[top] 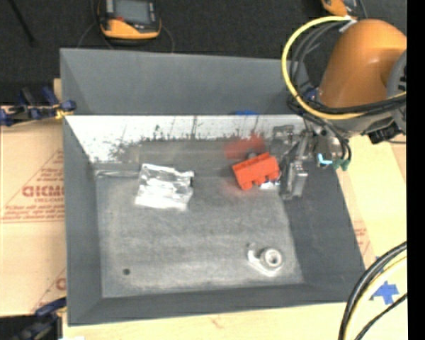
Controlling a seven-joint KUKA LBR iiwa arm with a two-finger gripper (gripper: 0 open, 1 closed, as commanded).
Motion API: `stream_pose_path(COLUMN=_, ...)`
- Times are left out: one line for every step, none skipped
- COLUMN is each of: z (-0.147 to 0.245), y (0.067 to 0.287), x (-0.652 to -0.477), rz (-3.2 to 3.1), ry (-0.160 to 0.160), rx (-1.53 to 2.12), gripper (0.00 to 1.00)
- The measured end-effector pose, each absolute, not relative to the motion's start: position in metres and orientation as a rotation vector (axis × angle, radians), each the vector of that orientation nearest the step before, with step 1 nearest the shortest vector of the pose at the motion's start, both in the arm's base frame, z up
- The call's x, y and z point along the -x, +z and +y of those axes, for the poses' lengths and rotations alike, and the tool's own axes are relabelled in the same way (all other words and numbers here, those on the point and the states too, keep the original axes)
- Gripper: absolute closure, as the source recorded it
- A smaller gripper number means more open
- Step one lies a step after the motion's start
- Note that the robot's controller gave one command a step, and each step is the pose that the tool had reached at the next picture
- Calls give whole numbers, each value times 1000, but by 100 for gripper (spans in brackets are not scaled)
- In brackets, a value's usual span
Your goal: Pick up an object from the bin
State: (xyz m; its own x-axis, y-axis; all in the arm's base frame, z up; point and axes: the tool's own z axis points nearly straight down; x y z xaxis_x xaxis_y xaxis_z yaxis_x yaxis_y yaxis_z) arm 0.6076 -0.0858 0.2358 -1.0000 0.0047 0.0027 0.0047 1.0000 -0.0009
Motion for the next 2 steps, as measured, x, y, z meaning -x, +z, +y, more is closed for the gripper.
stream_pose_path(z=-65, y=75, x=-621, rz=-3134, ry=-1, rx=-193, gripper=0)
stream_pose_path(z=-156, y=72, x=-624, rz=-3146, ry=3, rx=-122, gripper=0)
